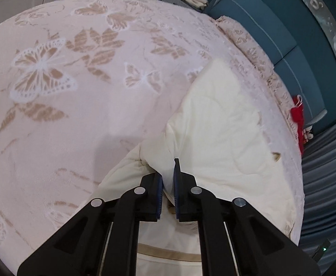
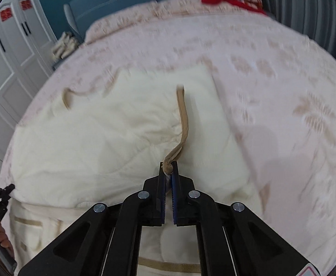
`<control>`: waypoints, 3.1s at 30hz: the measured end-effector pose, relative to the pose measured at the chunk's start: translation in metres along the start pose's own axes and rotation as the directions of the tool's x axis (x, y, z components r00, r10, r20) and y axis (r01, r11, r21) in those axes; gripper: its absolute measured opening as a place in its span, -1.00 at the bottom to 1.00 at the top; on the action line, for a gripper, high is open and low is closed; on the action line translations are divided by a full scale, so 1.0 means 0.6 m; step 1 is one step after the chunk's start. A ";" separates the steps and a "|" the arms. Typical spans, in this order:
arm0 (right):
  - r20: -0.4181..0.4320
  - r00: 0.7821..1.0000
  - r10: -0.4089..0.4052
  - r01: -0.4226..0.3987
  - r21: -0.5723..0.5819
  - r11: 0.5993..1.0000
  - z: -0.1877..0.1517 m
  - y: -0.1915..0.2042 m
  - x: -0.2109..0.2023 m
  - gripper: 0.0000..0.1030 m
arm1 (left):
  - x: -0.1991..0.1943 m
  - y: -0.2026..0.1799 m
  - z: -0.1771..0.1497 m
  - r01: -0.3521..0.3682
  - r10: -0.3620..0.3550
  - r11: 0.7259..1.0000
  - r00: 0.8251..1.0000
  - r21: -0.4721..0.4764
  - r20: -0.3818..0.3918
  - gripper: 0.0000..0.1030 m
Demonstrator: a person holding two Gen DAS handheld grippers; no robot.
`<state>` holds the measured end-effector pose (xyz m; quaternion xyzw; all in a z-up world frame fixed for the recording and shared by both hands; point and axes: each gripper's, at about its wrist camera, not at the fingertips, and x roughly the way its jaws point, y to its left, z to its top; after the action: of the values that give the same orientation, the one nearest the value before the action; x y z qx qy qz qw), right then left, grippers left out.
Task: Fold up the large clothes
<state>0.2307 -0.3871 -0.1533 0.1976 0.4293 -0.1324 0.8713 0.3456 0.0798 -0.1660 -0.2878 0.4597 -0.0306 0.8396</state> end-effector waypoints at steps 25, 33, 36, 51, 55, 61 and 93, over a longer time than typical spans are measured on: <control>0.025 0.993 0.111 -0.107 -0.148 0.983 -0.037 0.170 -0.056 -0.89 | -0.058 -0.180 -0.064 -0.137 0.106 0.891 0.990 0.432 0.095 -0.67; -0.062 0.994 0.087 -0.095 -0.144 0.985 -0.088 0.184 0.026 -0.97 | 0.025 -0.167 -0.118 -0.178 0.177 0.862 0.983 0.474 0.048 -0.67; -0.057 0.995 0.077 -0.085 -0.155 0.984 -0.092 0.183 0.037 -0.98 | 0.036 -0.168 -0.133 -0.201 0.190 0.836 0.979 0.510 0.075 -0.67; 0.022 0.997 0.068 -0.063 -0.192 0.979 -0.115 0.181 0.052 -0.99 | 0.054 -0.169 -0.163 -0.257 0.195 0.796 0.966 0.549 0.170 -0.69; 0.033 0.996 0.077 -0.069 -0.188 0.980 -0.117 0.179 0.056 -0.99 | 0.059 -0.170 -0.169 -0.274 0.201 0.783 0.961 0.558 0.190 -0.69; 0.038 0.994 0.104 -0.096 -0.168 0.981 -0.115 0.175 0.056 -1.00 | 0.060 -0.169 -0.168 -0.268 0.191 0.789 0.962 0.553 0.194 -0.69; -0.207 0.951 0.230 -0.268 -0.180 0.947 0.215 0.441 0.290 -0.21 | 0.228 -0.229 0.154 -0.181 0.212 0.888 0.977 0.423 -0.027 -0.32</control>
<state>0.5301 -0.2222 -0.1599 0.1706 0.4906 0.0427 0.8535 0.5266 -0.0360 -0.1610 -0.0520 0.4994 -0.0535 0.8631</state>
